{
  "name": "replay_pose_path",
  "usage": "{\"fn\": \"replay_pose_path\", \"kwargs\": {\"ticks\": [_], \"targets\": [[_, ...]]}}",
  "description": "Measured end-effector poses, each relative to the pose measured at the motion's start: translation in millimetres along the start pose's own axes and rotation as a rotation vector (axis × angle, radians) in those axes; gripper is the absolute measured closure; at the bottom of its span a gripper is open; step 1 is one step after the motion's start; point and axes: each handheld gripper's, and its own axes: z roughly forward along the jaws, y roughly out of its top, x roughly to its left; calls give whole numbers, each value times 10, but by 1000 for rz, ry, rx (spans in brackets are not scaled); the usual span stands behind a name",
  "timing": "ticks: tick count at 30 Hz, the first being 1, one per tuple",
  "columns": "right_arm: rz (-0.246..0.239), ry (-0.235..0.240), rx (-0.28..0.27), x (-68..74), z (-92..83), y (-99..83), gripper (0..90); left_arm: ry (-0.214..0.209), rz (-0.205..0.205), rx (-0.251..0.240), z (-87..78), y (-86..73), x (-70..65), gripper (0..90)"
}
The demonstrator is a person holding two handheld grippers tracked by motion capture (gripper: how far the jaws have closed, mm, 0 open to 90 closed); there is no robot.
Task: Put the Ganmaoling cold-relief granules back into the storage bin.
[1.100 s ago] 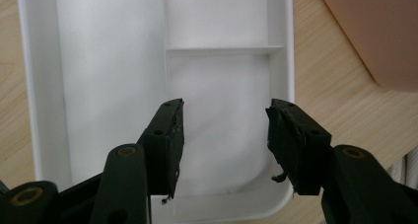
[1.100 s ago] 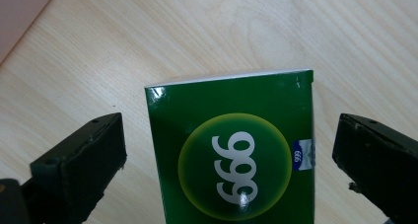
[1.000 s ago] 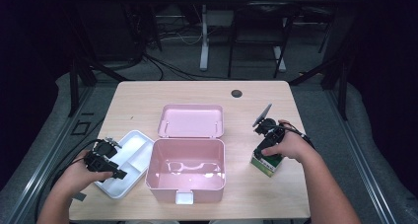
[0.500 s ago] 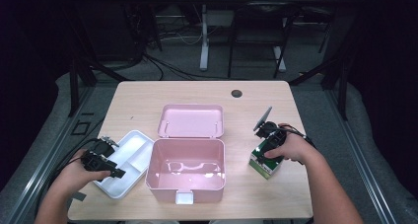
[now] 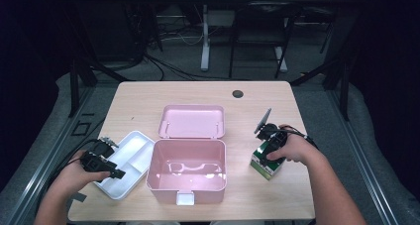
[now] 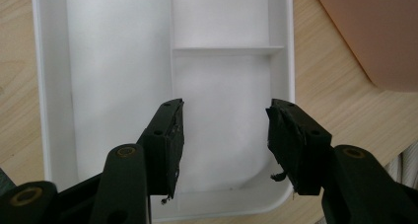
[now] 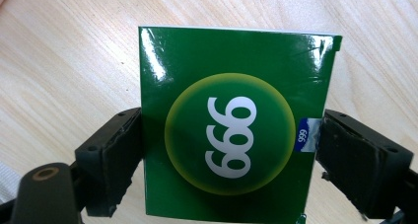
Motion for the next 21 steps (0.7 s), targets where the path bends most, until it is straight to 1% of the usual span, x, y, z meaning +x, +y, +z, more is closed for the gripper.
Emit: {"fn": "replay_pose_path", "kwargs": {"ticks": [1,14,15,18,19,21], "targets": [[5,1,-22,1,16,-4,146,0,0,0,0,1,-1,481],[1,6,-21,-9,7,-4,153,2,0,2,7,2,-6,481],[3,9,1,-9,-9,-1,154,2,0,2,7,2,-6,481],[4,5,10,-13,-17,-10,154,2,1,5,12,4,-7,481],[3,-1,-14,-15,-4,-20,155,0,3,5,13,5,-7,481],[6,0,-13,-18,-13,-27,156,-3,2,4,17,6,-11,481]]}}
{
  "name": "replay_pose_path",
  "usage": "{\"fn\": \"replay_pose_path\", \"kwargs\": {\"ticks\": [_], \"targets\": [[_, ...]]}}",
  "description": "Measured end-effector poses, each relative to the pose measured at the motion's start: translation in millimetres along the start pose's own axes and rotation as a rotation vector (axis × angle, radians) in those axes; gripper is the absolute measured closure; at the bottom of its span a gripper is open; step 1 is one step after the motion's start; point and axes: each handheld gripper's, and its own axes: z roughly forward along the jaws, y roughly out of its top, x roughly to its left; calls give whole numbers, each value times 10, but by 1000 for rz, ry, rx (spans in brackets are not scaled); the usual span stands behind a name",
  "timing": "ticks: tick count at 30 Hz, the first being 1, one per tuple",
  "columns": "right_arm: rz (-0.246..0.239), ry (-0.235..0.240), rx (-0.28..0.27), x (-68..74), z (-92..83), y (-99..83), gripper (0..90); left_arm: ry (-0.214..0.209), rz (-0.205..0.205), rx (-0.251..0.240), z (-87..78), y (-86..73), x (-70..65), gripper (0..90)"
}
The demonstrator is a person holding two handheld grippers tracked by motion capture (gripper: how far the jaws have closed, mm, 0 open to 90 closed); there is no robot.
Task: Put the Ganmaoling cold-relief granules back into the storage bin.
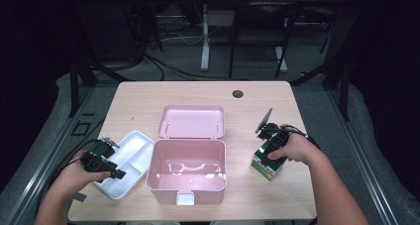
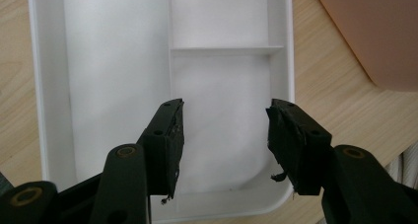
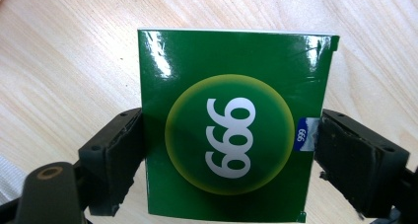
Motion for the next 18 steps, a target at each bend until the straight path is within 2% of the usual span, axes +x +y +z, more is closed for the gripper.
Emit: {"fn": "replay_pose_path", "kwargs": {"ticks": [1,2,3,5,7,8,9,11,14,15,16,18], "targets": [[-9,2,26,-7,-25,6,156,0,1,1,0,1,-1,481],[-4,8,21,-3,-32,0,156,1,0,1,0,1,-1,481],[-5,7,-8,-2,-22,-9,156,1,0,1,0,1,-2,481],[-24,4,19,4,-73,-4,157,1,1,2,1,0,-2,481],[-41,-6,-11,21,-87,-14,158,1,3,4,3,0,-3,481],[-64,-7,10,33,-122,-9,158,1,3,4,5,0,-3,481],[-64,-7,10,33,-122,-9,158,1,3,4,5,0,-3,481],[-133,-20,-4,68,-156,-17,159,2,8,6,5,1,-1,481],[-195,-22,-4,112,-195,-21,159,0,8,5,-2,-1,1,481],[-195,-22,-4,112,-195,-21,159,0,8,5,-2,-1,1,481],[-230,-21,-2,149,-227,-20,159,1,4,4,-1,-2,-2,481],[-267,-20,-3,181,-256,-21,159,1,4,5,3,-1,-2,481]]}}
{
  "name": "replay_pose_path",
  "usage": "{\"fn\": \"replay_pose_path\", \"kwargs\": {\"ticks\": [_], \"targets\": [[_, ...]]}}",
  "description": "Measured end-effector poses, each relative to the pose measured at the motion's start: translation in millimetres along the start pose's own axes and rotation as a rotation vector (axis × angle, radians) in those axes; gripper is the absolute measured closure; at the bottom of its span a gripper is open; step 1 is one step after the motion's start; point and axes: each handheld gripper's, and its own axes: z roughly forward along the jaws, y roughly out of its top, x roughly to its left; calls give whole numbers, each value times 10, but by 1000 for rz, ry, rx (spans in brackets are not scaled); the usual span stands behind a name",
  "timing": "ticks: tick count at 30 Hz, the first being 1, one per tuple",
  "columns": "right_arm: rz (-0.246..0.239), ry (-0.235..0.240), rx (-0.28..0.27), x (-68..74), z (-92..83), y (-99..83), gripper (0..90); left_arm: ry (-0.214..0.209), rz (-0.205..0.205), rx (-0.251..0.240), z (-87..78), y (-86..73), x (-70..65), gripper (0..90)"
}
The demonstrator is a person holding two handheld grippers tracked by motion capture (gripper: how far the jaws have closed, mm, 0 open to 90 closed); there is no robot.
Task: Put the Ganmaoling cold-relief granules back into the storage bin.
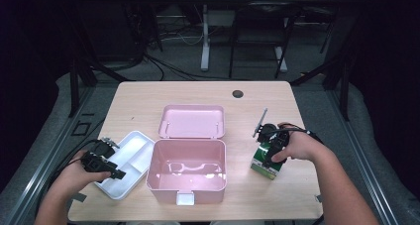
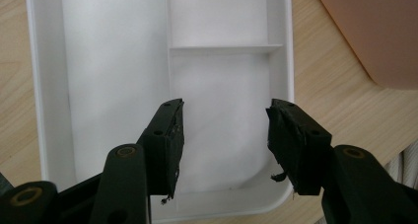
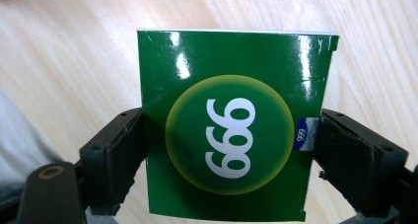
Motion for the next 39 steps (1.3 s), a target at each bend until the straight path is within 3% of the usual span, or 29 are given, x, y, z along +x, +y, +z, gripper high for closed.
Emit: {"fn": "replay_pose_path", "kwargs": {"ticks": [7,11,21,32,39], "targets": [[-139,14,-1,197,-145,63,160,1,6,5,7,4,-6,481],[-190,9,-5,295,-242,121,161,3,4,2,-3,1,-7,481],[-255,0,17,396,-452,241,161,-3,8,3,4,1,-5,481],[-295,-8,15,492,-711,328,161,-2,8,4,3,-2,-3,481],[-347,-23,24,643,-913,444,162,-5,4,4,6,-1,-6,481]]}}
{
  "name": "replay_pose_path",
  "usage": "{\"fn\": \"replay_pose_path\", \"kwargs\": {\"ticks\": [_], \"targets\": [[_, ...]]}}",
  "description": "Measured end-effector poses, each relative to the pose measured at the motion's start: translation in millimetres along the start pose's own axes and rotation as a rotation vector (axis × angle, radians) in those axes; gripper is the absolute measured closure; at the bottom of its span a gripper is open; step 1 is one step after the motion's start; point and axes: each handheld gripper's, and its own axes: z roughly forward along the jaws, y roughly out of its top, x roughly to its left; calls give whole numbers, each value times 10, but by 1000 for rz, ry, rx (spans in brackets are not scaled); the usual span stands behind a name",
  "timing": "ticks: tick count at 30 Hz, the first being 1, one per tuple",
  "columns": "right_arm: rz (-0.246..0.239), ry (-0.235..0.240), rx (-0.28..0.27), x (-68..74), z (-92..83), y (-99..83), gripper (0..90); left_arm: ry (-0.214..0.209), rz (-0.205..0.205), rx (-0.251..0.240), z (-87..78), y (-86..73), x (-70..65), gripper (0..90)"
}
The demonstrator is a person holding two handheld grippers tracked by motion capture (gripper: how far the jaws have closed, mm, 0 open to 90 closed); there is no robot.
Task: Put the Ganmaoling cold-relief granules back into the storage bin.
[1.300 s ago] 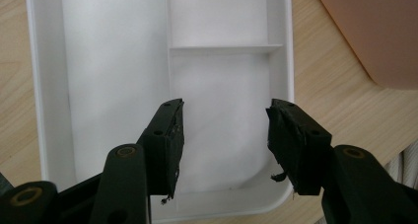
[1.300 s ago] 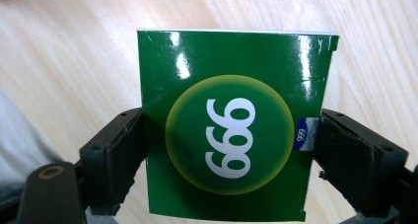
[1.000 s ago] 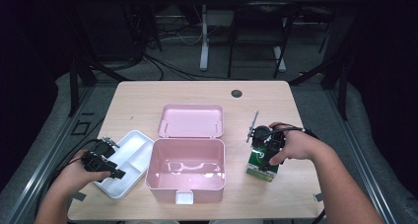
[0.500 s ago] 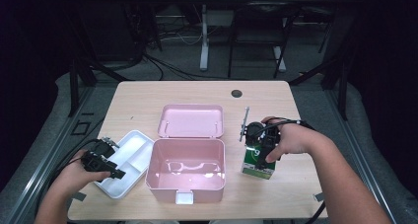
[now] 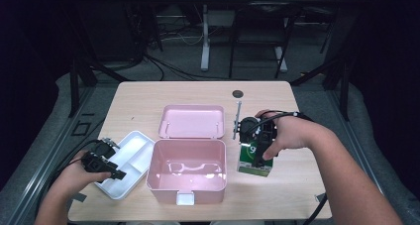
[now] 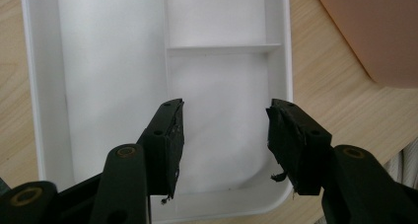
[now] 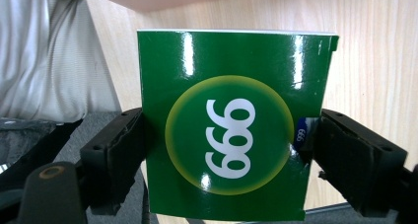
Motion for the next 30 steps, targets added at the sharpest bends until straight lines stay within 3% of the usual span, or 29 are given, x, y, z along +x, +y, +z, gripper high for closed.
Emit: {"fn": "replay_pose_path", "kwargs": {"ticks": [14,30], "targets": [[-71,-2,-23,126,-258,352,162,1,9,2,1,5,-6,481],[-112,16,-40,197,-287,733,162,0,10,6,15,12,-10,481]]}}
